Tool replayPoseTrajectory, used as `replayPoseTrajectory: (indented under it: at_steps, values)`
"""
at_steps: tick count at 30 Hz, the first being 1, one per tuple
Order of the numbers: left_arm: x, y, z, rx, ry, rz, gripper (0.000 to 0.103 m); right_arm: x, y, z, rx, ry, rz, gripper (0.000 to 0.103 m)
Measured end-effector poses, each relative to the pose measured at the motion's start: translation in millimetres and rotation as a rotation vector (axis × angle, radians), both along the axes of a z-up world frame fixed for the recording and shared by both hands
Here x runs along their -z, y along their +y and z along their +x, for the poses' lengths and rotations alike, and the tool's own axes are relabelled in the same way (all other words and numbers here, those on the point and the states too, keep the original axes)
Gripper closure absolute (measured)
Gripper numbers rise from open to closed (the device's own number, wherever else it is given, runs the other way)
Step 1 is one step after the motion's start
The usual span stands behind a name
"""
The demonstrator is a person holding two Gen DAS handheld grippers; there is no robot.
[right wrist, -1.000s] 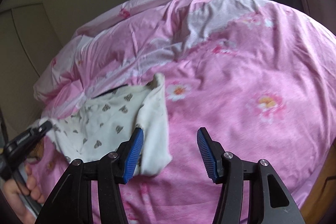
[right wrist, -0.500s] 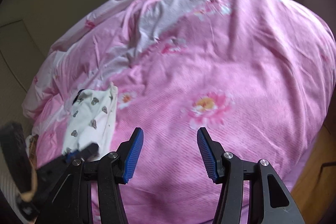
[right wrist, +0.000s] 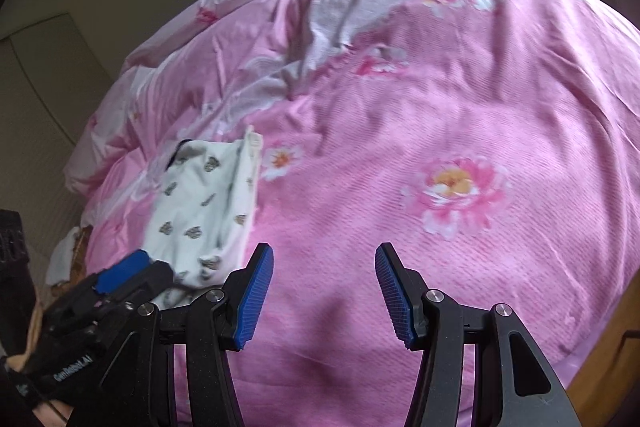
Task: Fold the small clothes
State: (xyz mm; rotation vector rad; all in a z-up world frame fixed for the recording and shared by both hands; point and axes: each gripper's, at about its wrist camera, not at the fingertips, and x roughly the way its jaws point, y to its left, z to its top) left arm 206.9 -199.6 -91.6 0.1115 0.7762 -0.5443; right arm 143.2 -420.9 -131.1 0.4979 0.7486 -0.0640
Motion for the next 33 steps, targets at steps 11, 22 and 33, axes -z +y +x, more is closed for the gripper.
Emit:
replayPoseTrajectory:
  at_steps: [11,22,33]
  values:
    - [23,64,-8,-0.025,0.045,0.029,0.038,-5,51,29,-0.169,0.023,0.016,0.049]
    - [59,58,0,-0.052,0.060,0.132,0.049,-10,70,29,-0.210,0.018,-0.112,0.049]
    - [60,62,9,-0.097,0.030,0.143,0.070,-5,72,40,-0.217,0.028,-0.119,0.049]
